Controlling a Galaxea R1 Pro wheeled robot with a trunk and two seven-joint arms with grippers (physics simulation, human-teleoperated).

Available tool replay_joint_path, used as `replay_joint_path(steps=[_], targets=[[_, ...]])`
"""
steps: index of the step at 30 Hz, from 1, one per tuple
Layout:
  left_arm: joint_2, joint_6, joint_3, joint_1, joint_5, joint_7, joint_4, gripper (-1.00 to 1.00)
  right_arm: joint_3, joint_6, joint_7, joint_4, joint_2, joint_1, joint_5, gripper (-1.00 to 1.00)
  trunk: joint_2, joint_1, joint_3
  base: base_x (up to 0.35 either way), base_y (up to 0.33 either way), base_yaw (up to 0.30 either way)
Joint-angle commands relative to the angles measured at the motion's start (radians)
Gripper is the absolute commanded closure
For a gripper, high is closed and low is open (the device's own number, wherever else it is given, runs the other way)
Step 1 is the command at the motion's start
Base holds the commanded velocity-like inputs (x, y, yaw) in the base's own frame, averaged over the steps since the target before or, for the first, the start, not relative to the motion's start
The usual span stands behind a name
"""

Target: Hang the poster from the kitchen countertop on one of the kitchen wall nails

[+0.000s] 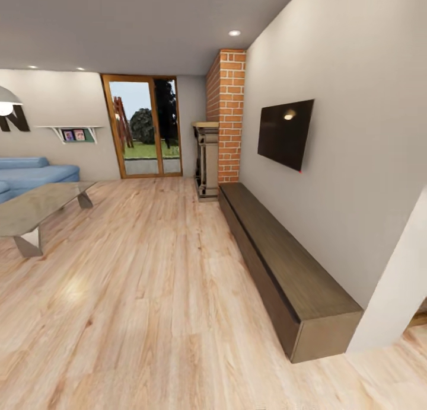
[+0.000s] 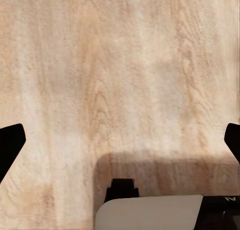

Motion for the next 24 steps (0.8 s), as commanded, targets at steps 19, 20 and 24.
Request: replay_joint_path(steps=[19,20,24], targets=[[0.0,0.0,0.001,0.001,-0.001,0.0,-0.002,-1.0,-0.001,-0.003,0.0,0.0,-0.012,-0.001,-0.003,-1.0,0.0,0.0,-0.001,0.0,0.0,-0.3],[0.0,0.0,0.001,0.001,-0.001,0.0,-0.002,-1.0,-0.001,-0.003,0.0,0.0,-0.012,0.0,-0.003,-1.0,0.0,0.0,-0.001,0.0,0.0,-0.3],[0.0,0.0,0.001,0.001,-0.001,0.0,-0.002,-1.0,-0.001,-0.004,0.0,0.0,-0.012,-0.001,-0.003,-1.0,0.0,0.0,-0.001,0.0,0.0,-0.3]])
